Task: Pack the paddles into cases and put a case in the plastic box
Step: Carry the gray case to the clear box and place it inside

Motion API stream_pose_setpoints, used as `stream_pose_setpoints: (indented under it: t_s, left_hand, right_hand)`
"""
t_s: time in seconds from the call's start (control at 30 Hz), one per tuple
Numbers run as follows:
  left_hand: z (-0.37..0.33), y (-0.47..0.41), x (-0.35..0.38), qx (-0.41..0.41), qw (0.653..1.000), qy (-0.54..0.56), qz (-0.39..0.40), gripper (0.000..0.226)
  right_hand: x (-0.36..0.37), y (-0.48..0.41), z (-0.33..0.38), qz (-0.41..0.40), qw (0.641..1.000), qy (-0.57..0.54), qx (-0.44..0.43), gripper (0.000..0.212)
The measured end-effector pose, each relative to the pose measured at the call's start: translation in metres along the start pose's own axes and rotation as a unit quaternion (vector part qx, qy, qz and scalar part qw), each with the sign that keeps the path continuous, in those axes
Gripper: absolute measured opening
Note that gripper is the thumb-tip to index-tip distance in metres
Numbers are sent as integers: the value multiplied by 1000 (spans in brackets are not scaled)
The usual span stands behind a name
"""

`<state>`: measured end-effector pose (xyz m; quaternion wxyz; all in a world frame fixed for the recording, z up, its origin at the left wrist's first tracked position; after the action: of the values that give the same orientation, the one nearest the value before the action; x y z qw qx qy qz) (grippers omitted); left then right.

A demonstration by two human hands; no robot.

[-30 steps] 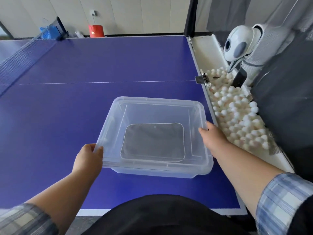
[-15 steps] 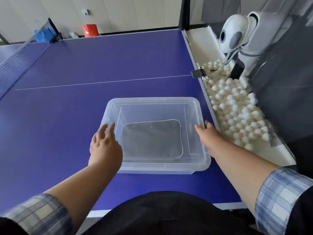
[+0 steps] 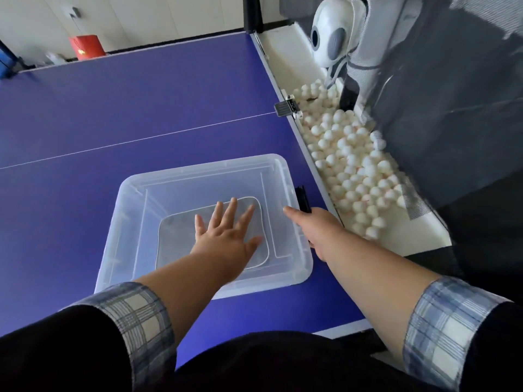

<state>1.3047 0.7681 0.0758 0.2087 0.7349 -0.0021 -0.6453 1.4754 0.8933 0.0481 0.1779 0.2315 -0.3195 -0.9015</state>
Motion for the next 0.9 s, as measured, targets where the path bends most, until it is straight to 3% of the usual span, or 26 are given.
stream_pose_setpoints:
  t_s: [0.13,0.23,0.43,0.73,0.9]
  left_hand:
    - [-29,-15,-17,-30,999,-44,-5,66]
    - [-58,-24,-25,39,998,-45,27,83]
    - [-52,-25,-24,67,994,-65,52,82]
    - [-54,-26,-18,51,996,-55,37,83]
    - [-51,-29,-17,49,997,-48,34,79]
  right_hand:
    - [-1,8,8,-66,994,37,-75,55]
    - [4,13,16,-85,987,83,-108,50]
    - [12,20,24,-75,968,184,-156,64]
    - [21,26,32,-123,926,315,-166,67]
    - [27,30,30,-79,930,315,-173,78]
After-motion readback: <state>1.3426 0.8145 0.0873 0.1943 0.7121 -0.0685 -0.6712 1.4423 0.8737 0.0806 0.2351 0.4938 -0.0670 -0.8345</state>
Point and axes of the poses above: each hand's wrist, its own y-axis away from the middle knuckle, its own x-axis out of the palm, z = x × y, the point moved 2 cm from there along -y, towards the middle knuckle, and after that the axes turned 4 degrees about y, right-handed, at the moved point
